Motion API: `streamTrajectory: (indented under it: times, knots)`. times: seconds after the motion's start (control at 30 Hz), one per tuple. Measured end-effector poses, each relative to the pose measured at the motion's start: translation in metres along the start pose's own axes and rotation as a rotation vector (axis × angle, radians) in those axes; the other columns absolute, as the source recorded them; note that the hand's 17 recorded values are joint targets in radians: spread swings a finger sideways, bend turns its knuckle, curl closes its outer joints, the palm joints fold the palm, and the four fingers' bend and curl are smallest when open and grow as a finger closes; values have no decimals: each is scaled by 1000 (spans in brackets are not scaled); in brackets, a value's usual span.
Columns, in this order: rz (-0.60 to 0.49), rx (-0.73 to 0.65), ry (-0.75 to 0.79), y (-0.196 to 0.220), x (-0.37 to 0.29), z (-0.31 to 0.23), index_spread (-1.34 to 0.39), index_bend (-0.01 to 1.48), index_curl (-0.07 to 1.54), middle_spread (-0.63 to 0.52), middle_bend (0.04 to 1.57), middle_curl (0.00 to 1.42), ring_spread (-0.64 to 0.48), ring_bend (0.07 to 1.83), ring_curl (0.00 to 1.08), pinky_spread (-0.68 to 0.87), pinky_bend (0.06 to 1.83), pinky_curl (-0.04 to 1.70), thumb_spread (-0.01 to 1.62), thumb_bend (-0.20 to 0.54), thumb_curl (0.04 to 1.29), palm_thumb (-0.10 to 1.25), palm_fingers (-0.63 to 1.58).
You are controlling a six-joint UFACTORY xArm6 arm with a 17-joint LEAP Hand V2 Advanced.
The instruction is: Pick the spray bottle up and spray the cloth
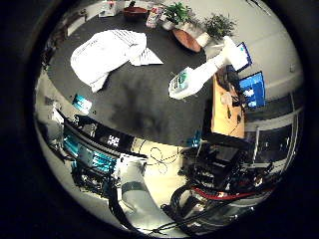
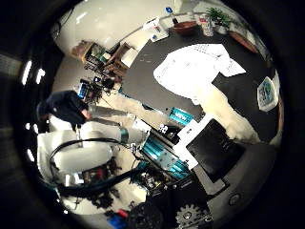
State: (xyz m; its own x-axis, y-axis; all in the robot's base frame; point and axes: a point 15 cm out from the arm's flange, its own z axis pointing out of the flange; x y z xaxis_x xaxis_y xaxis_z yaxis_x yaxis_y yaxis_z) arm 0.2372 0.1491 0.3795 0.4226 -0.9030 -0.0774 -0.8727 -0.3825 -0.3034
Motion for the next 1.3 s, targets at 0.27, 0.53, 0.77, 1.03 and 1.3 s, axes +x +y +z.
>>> streamTrajectory:
  times: [0.27,0.53,0.77,1.03,1.3]
  knots:
    - [1,4,0,0,0,-1,-410,190,347,-76,191,281,208,267,182,603,628,57,992,-18,628,893,480]
    - [2,17,-1,-1,0,-6,-410,190,348,-71,191,281,208,268,181,603,629,56,992,-21,628,885,479]
    - [14,79,-1,-5,3,-28,-409,186,343,-70,192,281,209,279,181,610,640,59,982,-23,626,857,478]
    - [66,190,45,-12,30,-68,-378,187,329,-15,179,284,228,274,180,607,693,78,972,-39,581,734,411]
    - [125,387,134,-27,76,-109,-284,182,338,160,178,253,305,218,189,618,784,117,979,-32,520,611,270]
